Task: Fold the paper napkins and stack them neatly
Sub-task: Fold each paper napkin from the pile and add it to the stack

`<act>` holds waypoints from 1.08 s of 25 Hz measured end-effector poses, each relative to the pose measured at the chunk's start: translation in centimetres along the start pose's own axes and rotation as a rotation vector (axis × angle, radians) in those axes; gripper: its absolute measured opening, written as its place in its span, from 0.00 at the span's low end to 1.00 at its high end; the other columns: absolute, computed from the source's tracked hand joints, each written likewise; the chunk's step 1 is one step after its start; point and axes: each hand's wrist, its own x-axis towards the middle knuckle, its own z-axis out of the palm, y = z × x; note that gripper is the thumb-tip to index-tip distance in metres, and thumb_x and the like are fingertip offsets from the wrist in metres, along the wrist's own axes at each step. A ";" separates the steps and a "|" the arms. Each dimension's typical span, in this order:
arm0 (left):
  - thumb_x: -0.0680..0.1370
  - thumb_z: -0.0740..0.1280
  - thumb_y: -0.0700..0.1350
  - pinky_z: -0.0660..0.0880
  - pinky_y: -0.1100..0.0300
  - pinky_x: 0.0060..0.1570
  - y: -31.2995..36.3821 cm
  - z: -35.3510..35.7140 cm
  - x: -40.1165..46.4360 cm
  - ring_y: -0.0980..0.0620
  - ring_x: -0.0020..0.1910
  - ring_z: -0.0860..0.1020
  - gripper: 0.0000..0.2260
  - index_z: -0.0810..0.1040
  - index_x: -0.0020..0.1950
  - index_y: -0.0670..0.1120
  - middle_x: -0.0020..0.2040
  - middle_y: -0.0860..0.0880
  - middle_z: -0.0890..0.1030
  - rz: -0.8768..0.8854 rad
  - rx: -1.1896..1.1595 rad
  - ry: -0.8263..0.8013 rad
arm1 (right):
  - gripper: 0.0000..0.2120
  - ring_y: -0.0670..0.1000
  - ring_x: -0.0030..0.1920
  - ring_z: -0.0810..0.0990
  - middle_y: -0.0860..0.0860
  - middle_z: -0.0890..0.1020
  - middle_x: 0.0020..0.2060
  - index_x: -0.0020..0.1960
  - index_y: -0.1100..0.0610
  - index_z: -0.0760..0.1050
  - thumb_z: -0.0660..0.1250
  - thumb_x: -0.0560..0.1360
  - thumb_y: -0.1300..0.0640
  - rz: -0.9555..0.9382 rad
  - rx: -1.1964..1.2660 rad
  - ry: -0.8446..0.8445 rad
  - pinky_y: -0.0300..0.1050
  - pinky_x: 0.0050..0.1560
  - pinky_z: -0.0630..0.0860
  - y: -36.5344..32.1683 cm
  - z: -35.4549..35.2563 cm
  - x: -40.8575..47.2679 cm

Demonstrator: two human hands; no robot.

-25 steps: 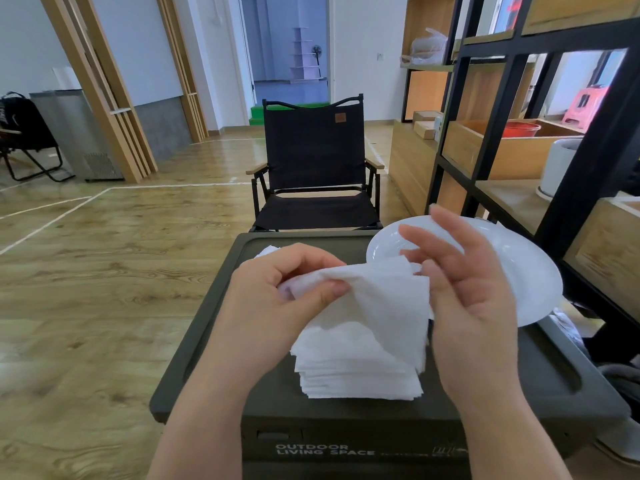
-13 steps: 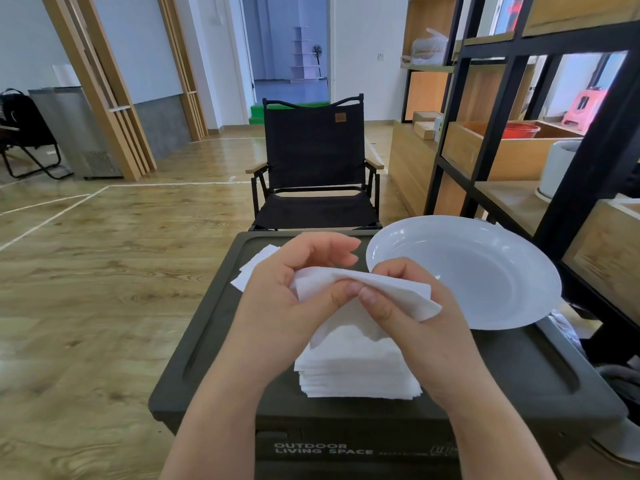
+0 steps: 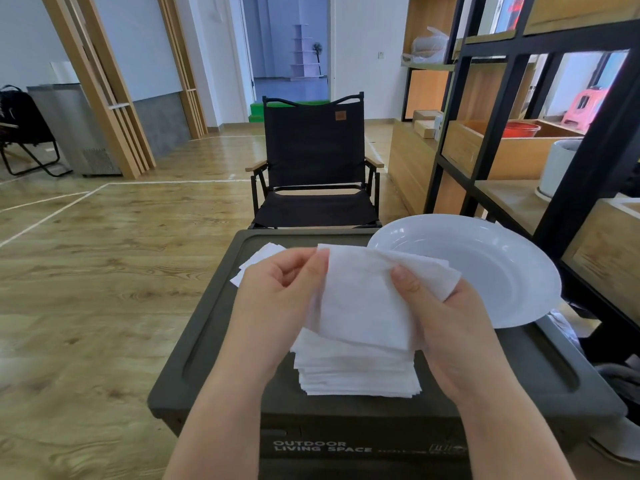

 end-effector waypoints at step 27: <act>0.78 0.62 0.54 0.67 0.60 0.32 -1.8 -1.1 0.5 0.50 0.32 0.74 0.16 0.80 0.42 0.43 0.33 0.49 0.78 -0.142 0.692 0.216 | 0.08 0.46 0.50 0.81 0.47 0.81 0.55 0.53 0.45 0.77 0.59 0.80 0.53 0.047 0.545 0.478 0.30 0.35 0.77 -1.1 -2.9 0.4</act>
